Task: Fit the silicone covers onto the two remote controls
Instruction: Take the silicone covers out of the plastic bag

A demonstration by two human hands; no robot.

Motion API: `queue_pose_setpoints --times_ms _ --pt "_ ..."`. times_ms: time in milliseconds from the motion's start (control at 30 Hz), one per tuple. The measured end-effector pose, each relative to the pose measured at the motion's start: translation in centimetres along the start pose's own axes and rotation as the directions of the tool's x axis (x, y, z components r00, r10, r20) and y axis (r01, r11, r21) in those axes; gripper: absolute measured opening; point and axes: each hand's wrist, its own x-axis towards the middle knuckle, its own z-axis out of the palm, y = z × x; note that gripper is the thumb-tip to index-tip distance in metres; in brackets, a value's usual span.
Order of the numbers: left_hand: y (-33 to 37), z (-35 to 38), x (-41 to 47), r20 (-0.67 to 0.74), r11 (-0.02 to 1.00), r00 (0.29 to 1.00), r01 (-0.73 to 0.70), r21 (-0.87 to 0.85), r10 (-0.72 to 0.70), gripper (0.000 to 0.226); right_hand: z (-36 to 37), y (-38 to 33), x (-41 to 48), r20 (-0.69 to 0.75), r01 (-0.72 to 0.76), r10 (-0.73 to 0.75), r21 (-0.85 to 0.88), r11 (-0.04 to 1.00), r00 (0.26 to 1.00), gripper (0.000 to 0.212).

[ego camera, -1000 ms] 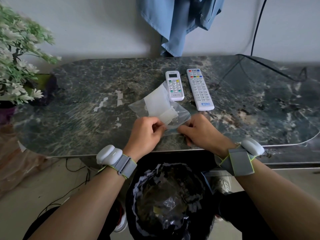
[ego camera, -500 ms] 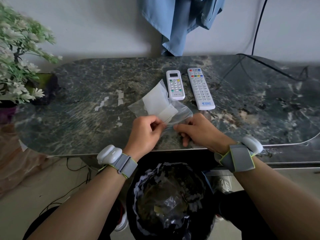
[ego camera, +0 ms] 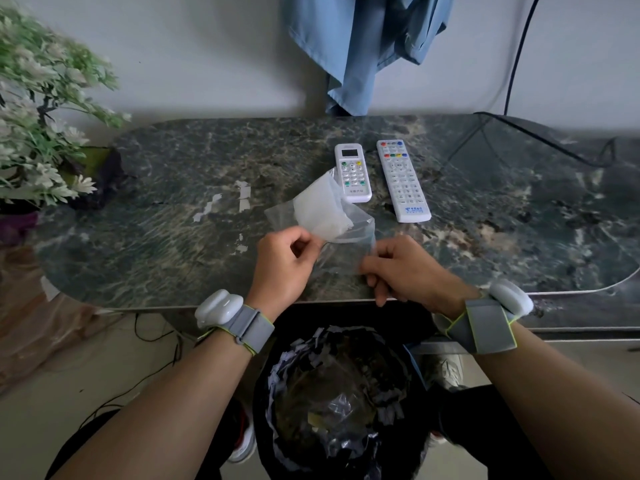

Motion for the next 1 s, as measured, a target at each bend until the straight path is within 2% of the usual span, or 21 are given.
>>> queue_pose_setpoints --times_ms 100,200,267,333,433,500,533,600,667,700,733,800,867,900,933,1000 --pt "0.4 -0.4 -0.3 -0.05 0.998 0.997 -0.058 0.015 0.059 0.011 -0.4 0.4 0.2 -0.086 0.035 -0.038 -0.038 0.999 0.996 0.026" --pt "0.6 -1.5 -0.1 -0.185 0.982 0.967 -0.161 0.096 0.177 0.007 -0.8 0.6 0.4 -0.199 0.075 -0.1 -0.128 0.989 0.975 0.015" --pt "0.9 -1.9 -0.1 -0.221 0.973 0.949 -0.205 0.104 0.224 0.005 -0.8 0.6 0.6 -0.26 0.125 -0.147 -0.1 0.987 0.954 0.013" --pt "1.3 -1.9 -0.3 -0.175 0.975 0.959 -0.218 0.051 0.224 0.004 -0.6 0.4 0.7 -0.275 0.179 -0.181 -0.033 0.983 0.944 0.016" --pt "1.7 -2.2 -0.2 -0.037 0.985 0.991 -0.135 -0.107 0.132 0.025 -0.3 -0.3 0.6 -0.264 0.173 -0.143 0.095 0.98 0.954 0.021" --pt "1.5 -2.7 0.3 -0.037 0.988 0.998 -0.051 -0.146 0.046 0.035 -0.6 -0.6 0.6 -0.247 0.134 -0.087 0.182 0.974 0.965 0.03" --pt "1.1 -2.8 0.6 -0.072 0.992 0.997 -0.029 -0.125 0.02 0.035 -0.7 -0.6 0.6 -0.233 0.111 -0.06 0.214 0.97 0.971 0.033" --pt "0.0 -3.0 1.3 -0.117 1.0 0.993 -0.01 0.021 0.012 0.031 -0.9 -0.9 0.6 -0.215 0.082 -0.03 0.238 0.968 0.976 0.032" --pt "-0.8 -2.8 1.5 -0.06 0.983 0.998 0.016 0.183 -0.006 0.037 -0.8 -0.7 0.6 -0.22 0.075 -0.023 0.23 0.97 0.975 0.021" --pt "-1.1 -2.7 1.5 -0.032 0.976 0.999 0.016 0.219 -0.01 0.04 -0.8 -0.5 0.7 -0.266 0.088 -0.033 0.198 0.976 0.963 0.01" --pt "-1.2 -2.5 1.5 -0.019 0.973 1.0 0.003 0.233 0.001 0.043 -0.9 -0.2 0.8 -0.335 0.097 -0.054 0.113 0.989 0.941 0.008" --pt "-1.1 -2.2 1.4 -0.042 0.969 0.999 -0.013 0.248 0.024 0.043 -1.1 0.1 0.7 -0.498 0.033 -0.106 -0.153 0.988 0.86 0.031" --pt "-1.0 -2.1 1.4 -0.077 0.967 0.997 -0.006 0.255 0.027 0.041 -1.5 -0.2 0.2 -0.645 -0.025 -0.169 -0.28 0.96 0.745 0.033" --pt "-0.9 -2.0 1.5 -0.086 0.97 0.996 0.002 0.244 0.02 0.04 -1.6 -0.4 -0.1 -0.653 -0.02 -0.185 -0.293 0.956 0.734 0.03" --pt "-0.9 -2.0 1.5 -0.086 0.975 0.996 0.006 0.224 0.014 0.039 -1.6 -0.4 -0.2 -0.625 -0.001 -0.188 -0.289 0.957 0.758 0.026" --pt "-0.6 -1.9 1.5 -0.078 0.986 0.997 0.025 0.166 -0.013 0.038 -1.2 -0.1 -0.1 -0.501 0.041 -0.166 -0.25 0.967 0.85 0.016"
